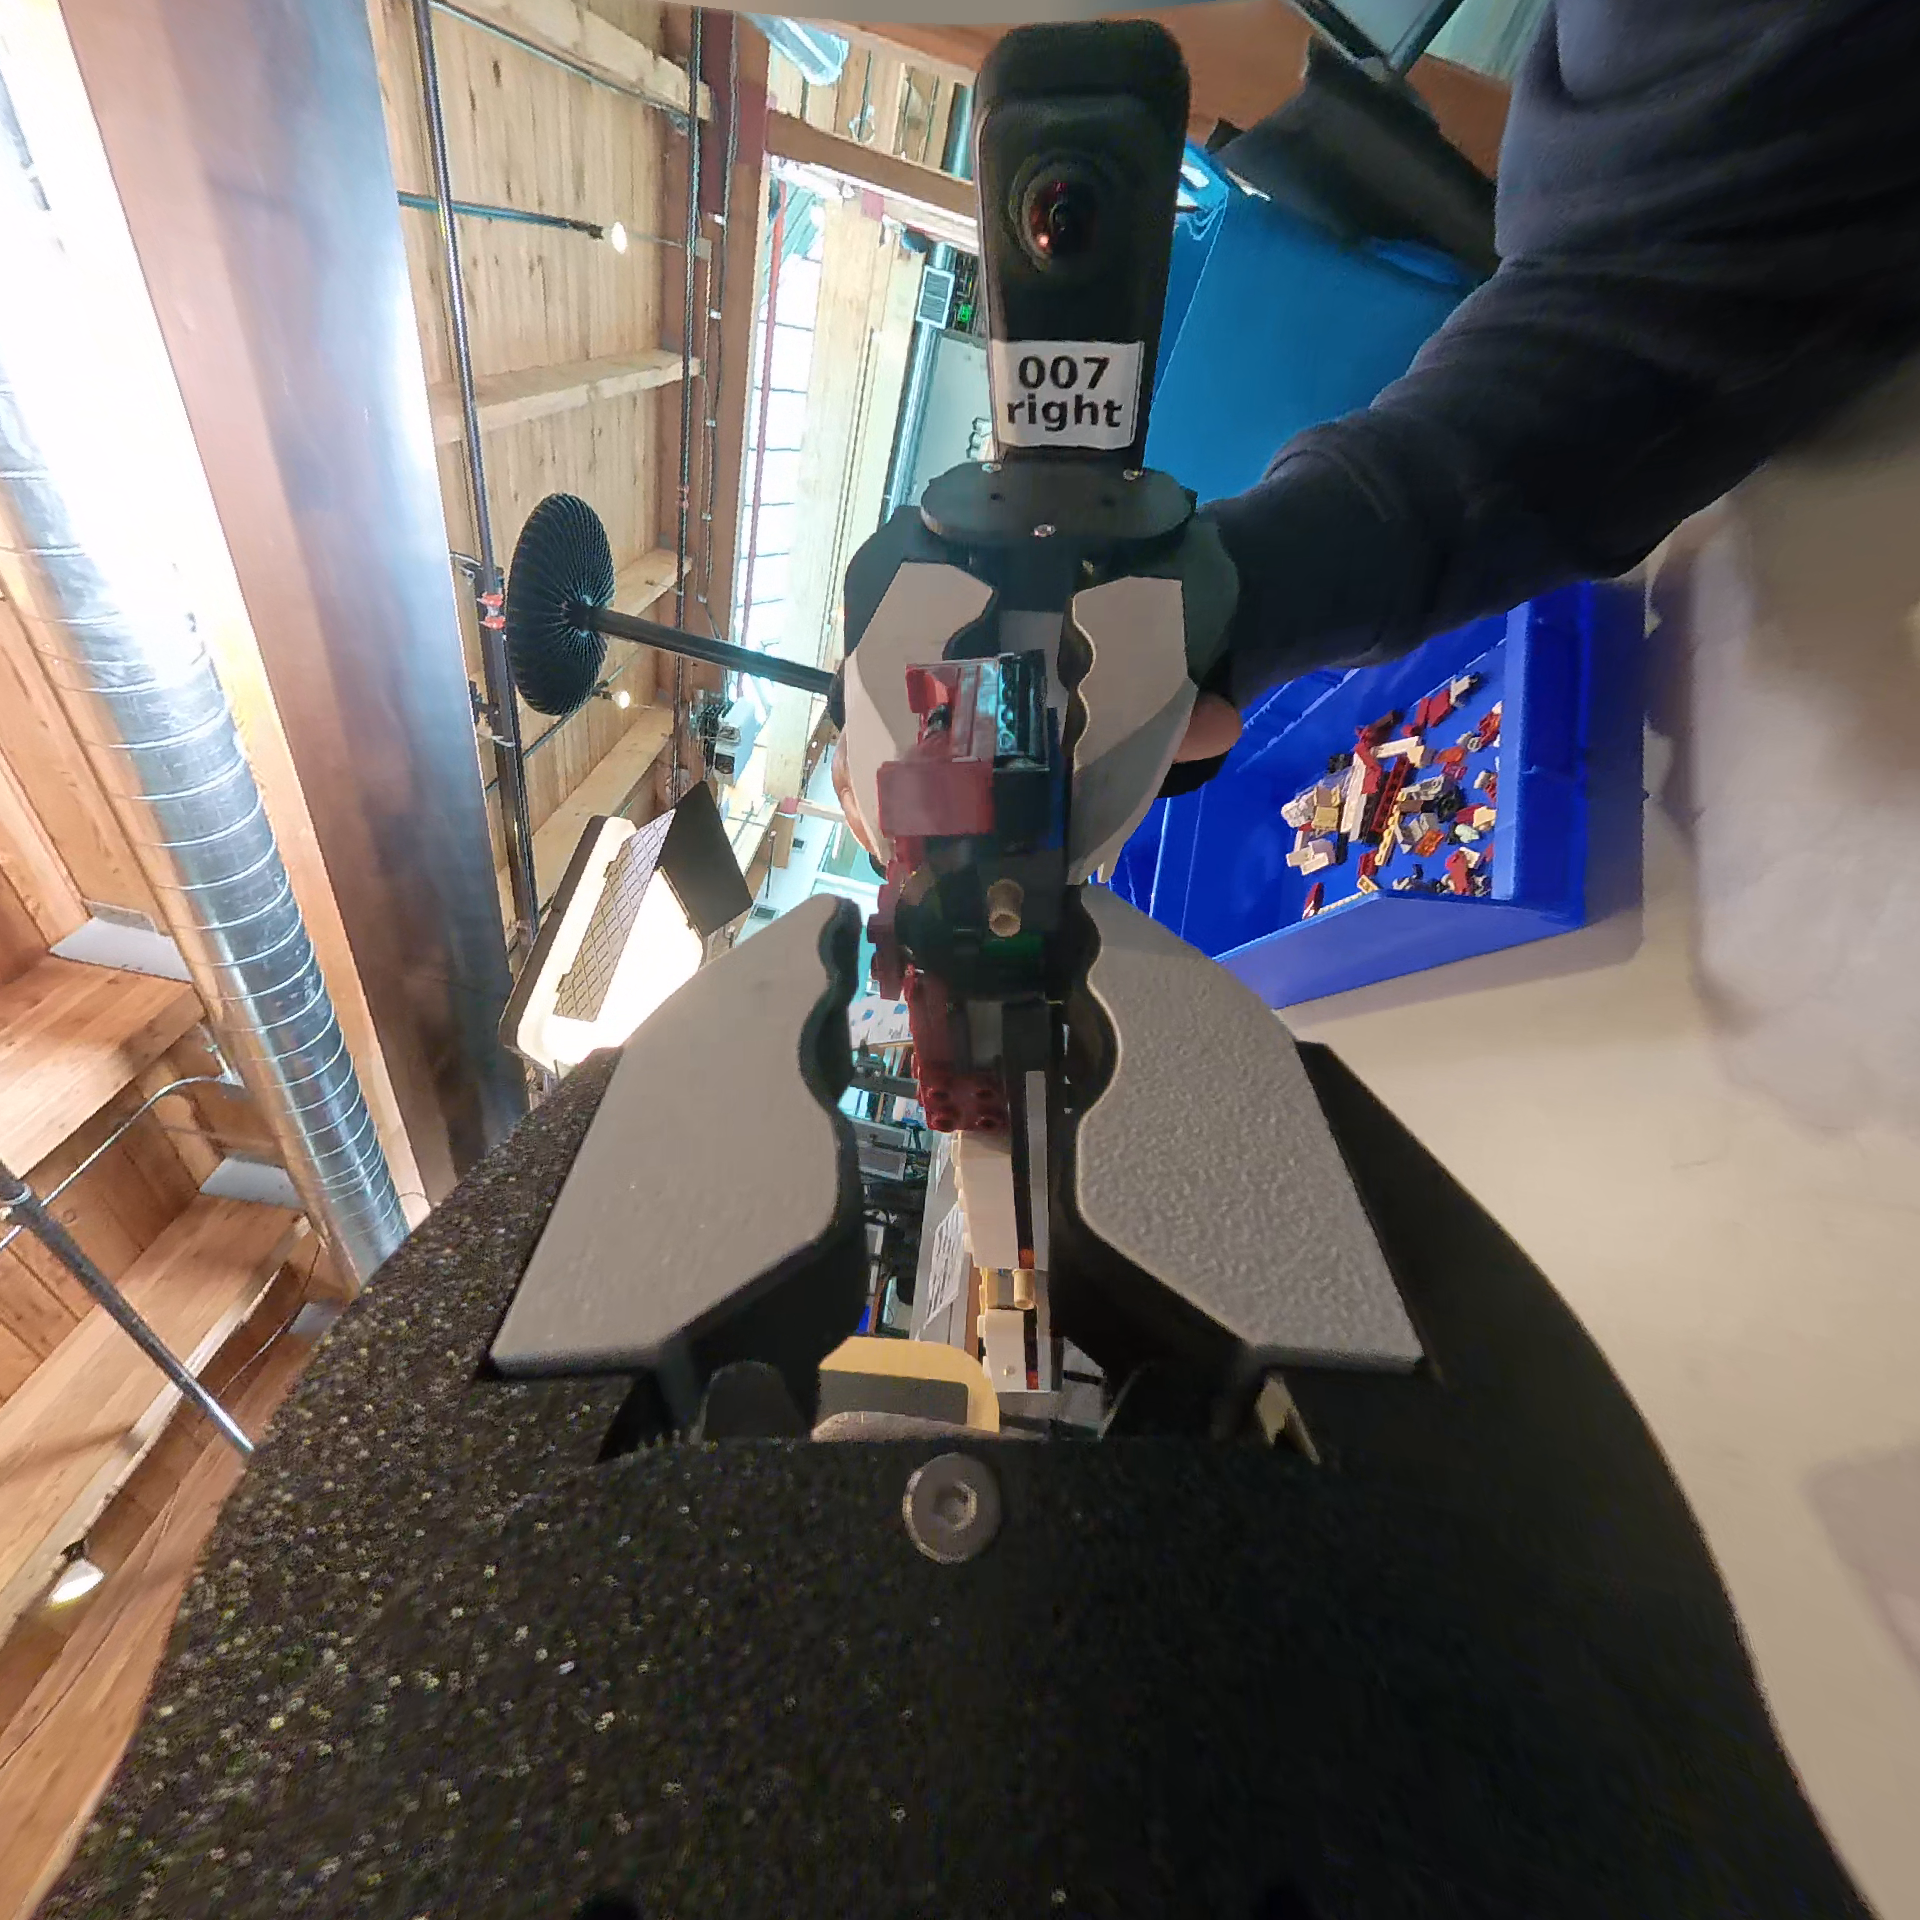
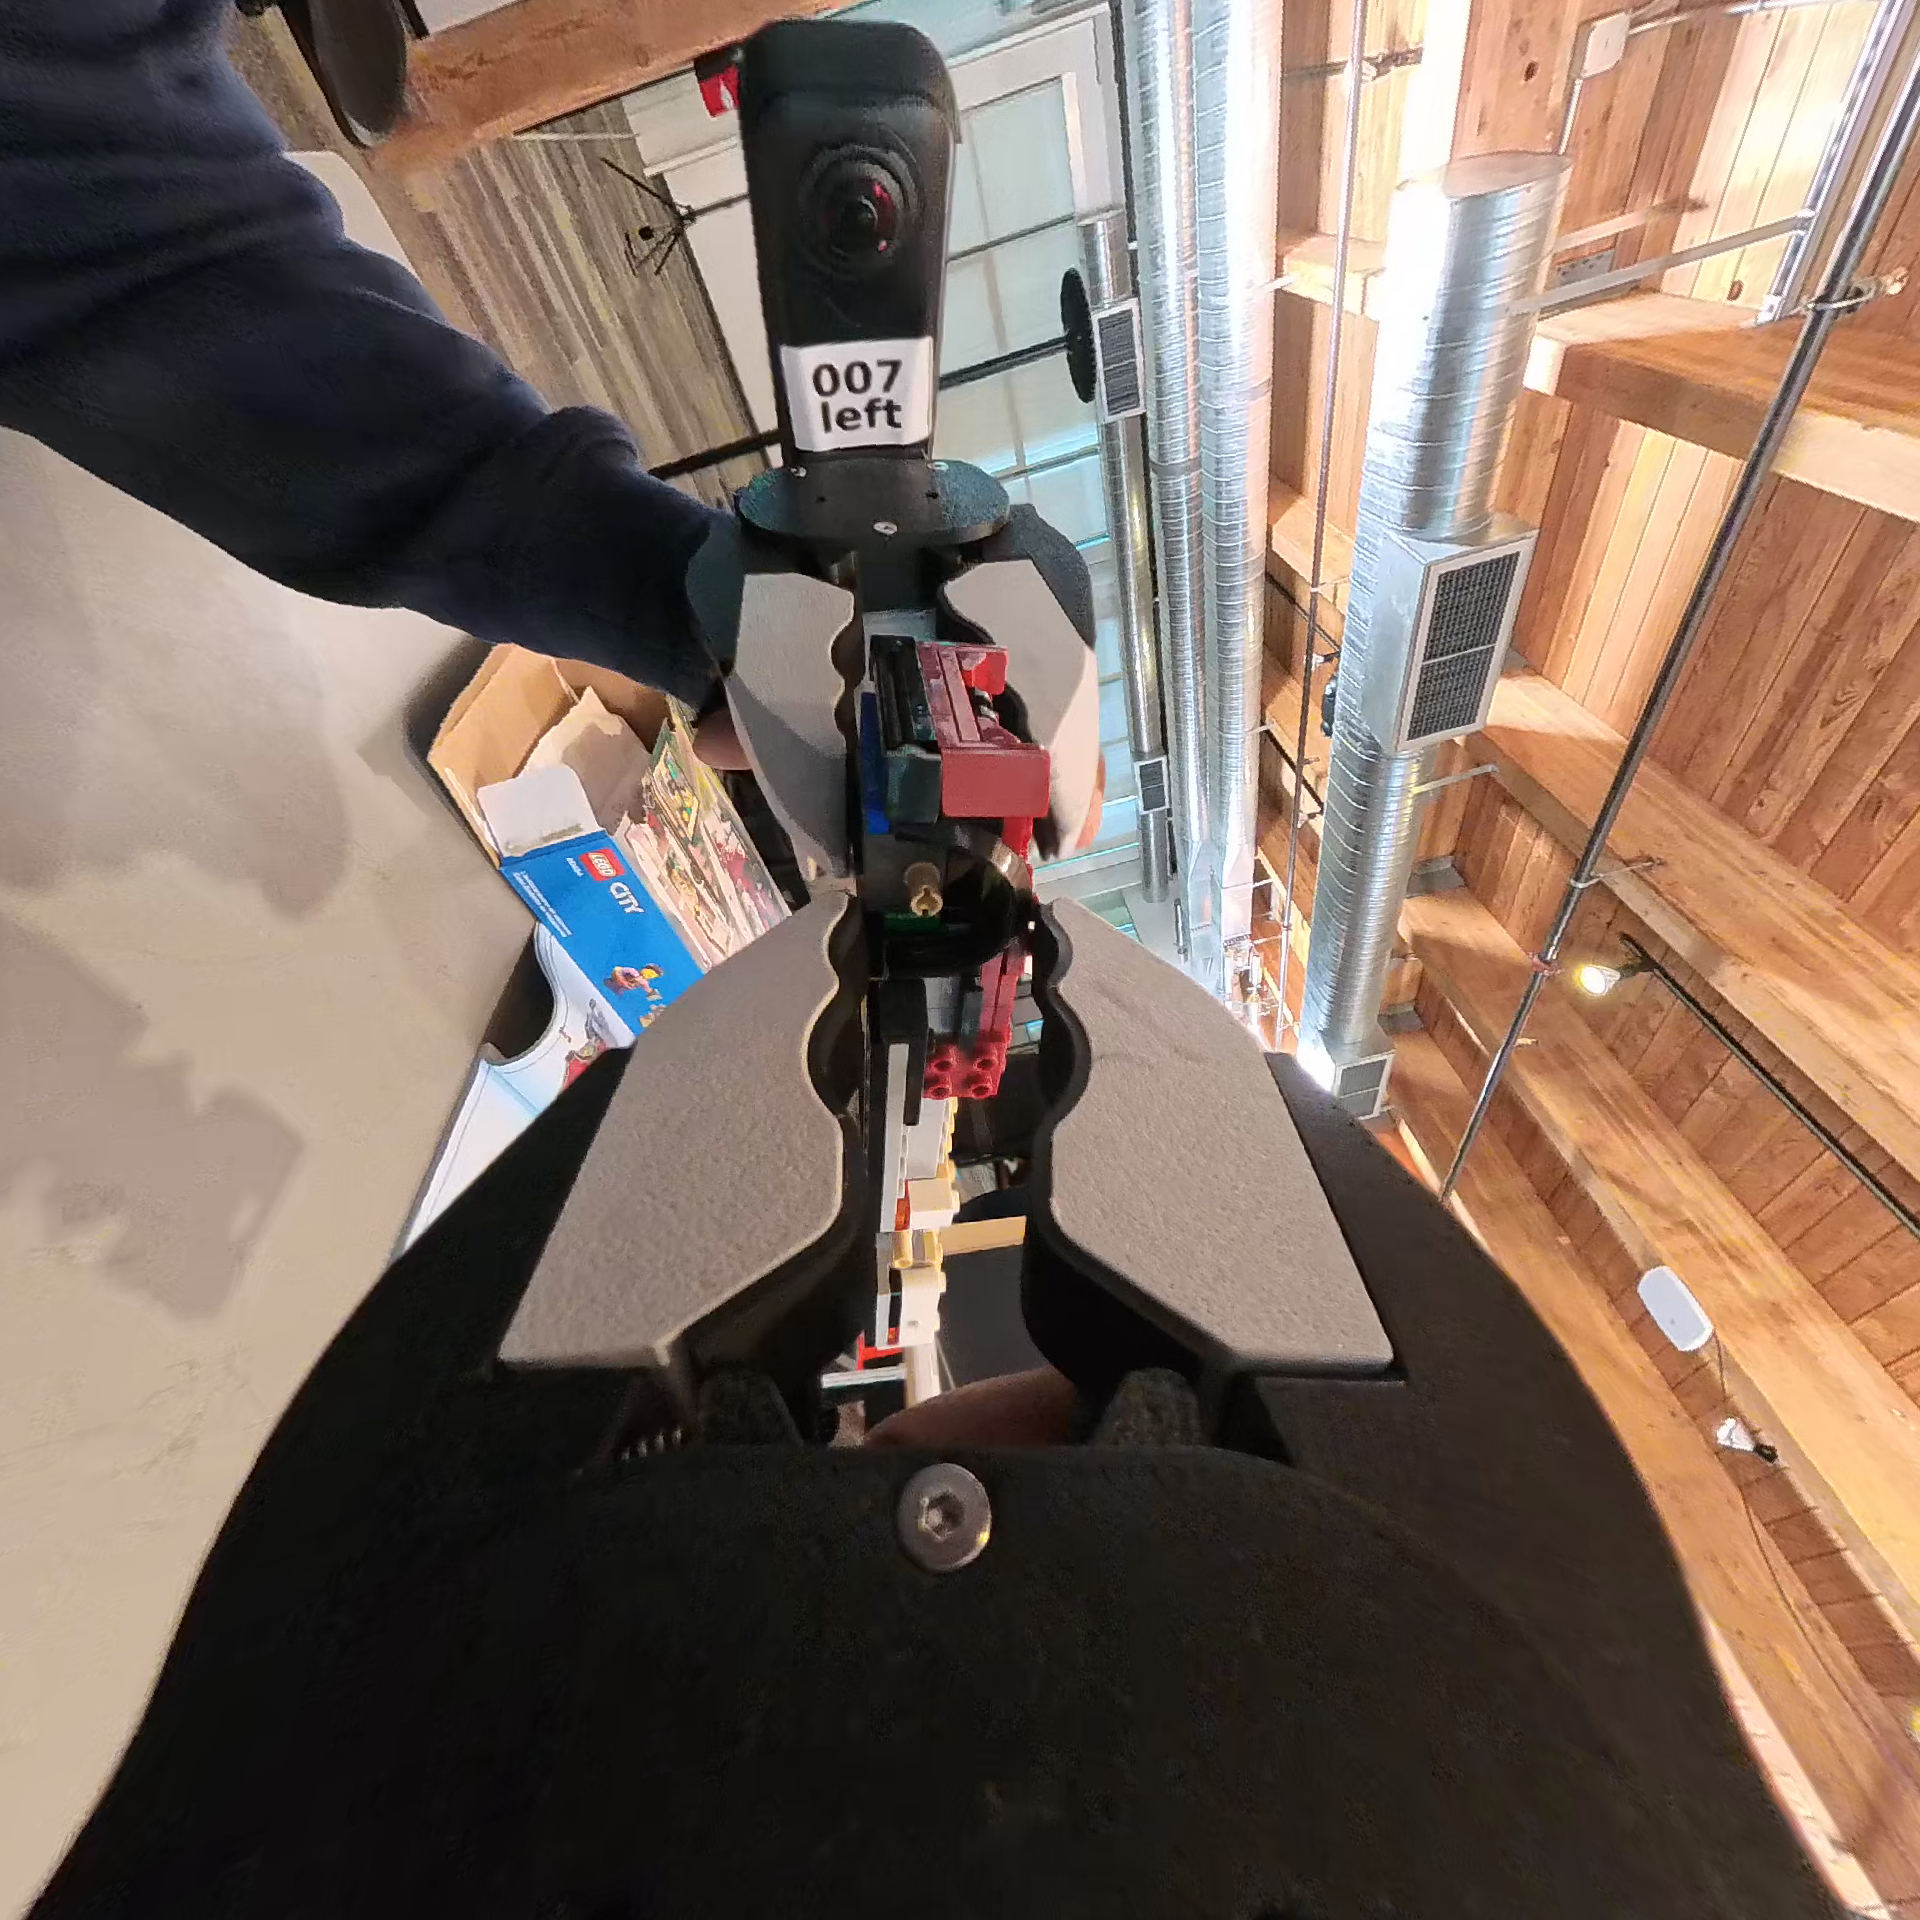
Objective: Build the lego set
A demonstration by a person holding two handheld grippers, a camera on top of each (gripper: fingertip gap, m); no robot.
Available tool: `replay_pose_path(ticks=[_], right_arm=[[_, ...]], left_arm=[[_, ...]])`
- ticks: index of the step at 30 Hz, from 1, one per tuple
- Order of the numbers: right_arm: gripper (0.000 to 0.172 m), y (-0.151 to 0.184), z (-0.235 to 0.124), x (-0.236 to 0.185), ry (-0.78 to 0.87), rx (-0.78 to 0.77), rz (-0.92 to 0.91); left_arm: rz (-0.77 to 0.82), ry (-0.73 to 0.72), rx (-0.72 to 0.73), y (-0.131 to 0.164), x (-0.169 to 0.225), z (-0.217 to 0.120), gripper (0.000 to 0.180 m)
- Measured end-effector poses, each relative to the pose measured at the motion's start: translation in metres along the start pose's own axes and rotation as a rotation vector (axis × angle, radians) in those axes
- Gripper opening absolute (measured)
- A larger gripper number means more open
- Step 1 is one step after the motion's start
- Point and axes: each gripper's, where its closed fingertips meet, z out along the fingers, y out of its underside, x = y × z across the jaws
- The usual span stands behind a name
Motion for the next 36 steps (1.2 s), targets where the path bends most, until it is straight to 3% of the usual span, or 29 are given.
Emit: replay_pose_path(ticks=[24, 36], right_arm=[[0.036, -0.004, 0.001, -0.007, -0.029, 0.009, 0.028], [0.031, -0.006, 0.001, -0.011, -0.065, 0.022, 0.053]], left_arm=[[0.024, 0.050, -0.002, -0.002, 0.011, 0.006, 0.032], [-0.014, 0.064, 0.035, -0.004, 0.013, 0.006, 0.032]])
